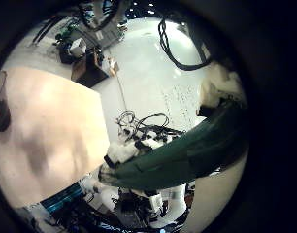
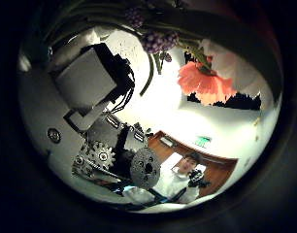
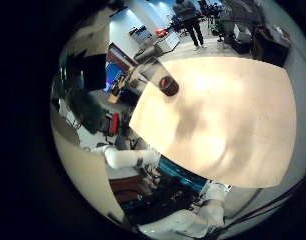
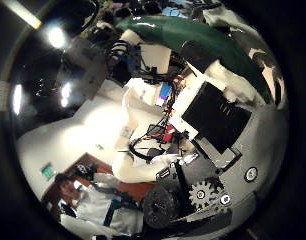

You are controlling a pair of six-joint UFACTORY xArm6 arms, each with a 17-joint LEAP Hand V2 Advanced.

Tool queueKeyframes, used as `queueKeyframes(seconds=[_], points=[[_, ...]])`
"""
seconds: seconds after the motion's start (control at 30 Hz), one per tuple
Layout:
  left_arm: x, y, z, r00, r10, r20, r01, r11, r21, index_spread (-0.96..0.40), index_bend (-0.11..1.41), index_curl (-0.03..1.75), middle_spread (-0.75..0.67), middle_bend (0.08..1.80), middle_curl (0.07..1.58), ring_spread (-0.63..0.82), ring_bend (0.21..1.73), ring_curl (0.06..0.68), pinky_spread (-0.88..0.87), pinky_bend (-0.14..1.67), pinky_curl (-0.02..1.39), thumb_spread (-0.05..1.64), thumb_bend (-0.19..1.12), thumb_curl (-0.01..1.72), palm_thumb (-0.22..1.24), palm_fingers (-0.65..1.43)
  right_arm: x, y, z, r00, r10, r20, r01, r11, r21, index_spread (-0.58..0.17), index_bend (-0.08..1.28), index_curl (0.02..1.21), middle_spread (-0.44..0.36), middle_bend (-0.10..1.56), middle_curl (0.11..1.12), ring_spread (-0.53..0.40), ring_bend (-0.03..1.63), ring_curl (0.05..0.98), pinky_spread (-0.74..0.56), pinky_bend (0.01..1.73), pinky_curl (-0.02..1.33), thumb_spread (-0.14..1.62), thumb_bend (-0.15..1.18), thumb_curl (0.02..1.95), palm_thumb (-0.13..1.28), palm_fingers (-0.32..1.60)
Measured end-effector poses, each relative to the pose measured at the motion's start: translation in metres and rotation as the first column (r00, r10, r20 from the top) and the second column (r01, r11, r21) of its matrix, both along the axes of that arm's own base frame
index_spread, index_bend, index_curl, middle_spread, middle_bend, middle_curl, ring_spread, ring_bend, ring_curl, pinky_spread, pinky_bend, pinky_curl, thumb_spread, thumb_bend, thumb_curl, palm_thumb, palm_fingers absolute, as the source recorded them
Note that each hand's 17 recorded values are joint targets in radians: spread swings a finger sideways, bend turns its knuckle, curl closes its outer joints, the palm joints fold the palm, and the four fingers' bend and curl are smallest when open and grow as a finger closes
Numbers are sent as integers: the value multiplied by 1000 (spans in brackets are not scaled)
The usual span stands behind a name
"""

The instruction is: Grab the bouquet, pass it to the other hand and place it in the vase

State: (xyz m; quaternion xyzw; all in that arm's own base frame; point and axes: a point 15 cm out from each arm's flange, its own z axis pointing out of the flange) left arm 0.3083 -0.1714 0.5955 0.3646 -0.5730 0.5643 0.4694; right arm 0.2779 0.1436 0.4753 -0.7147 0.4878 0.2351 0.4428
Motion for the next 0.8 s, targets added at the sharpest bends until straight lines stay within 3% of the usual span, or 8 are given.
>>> queueKeyframes(seconds=[0.1,0.27,0.33,0.43,0.63,0.73,0.8], points=[[4,10,8,999,34,26,-34,999,3,-569,825,878,-469,1138,896,-410,1460,550,-430,1513,496,1026,56,597,921,1104,0,-1,-25,998,-31,-56,32,999,24,-242,971,769,-116,1245,619,-198,1346,586,-353,1098,746,891,-50,996,966,904],[11,33,34,987,118,113,-122,992,28,-598,838,949,-481,1162,916,-403,1482,562,-436,1520,530,1041,39,639,932,1079,-3,-1,-31,997,-66,-35,67,997,23,-285,750,715,-128,1119,580,-225,1295,553,-435,1040,693,906,-40,880,908,681],[16,46,45,975,163,147,-171,985,37,-605,835,966,-483,1165,920,-401,1486,564,-437,1519,539,1042,34,650,935,1075,-2,-2,-30,997,-76,-24,77,997,20,-307,649,673,-138,1037,554,-235,1275,535,-418,1021,673,912,-35,841,899,532],[23,72,64,948,241,206,-256,965,50,-619,830,1001,-486,1169,926,-399,1491,566,-442,1513,555,1051,22,668,937,1068,-1,-4,-29,997,-80,-18,81,997,19,-328,610,659,-141,989,540,-238,1258,524,-392,1007,669,913,-35,804,886,468],[33,111,80,906,341,251,-365,929,55,-640,807,1058,-491,1169,934,-397,1495,567,-449,1497,584,1060,6,704,950,1065,2,-10,-29,995,-100,-9,101,995,18,-377,531,582,-114,808,469,-162,1087,452,-18,844,627,931,-44,703,810,91],[32,131,95,869,391,303,-425,903,56,-649,793,1082,-493,1168,937,-396,1495,567,-452,1488,598,1063,-3,718,954,1065,7,-13,-28,994,-111,-7,112,994,17,-390,451,520,-76,686,419,-50,950,390,192,832,583,936,-43,651,763,-26],[32,136,99,856,401,326,-442,895,62,-654,784,1096,-494,1166,939,-396,1494,566,-451,1484,607,1064,-6,726,954,1068,10,-15,-27,993,-121,1,121,992,15,-393,396,480,-49,607,387,23,876,352,295,814,545,940,-38,620,745,-38]])
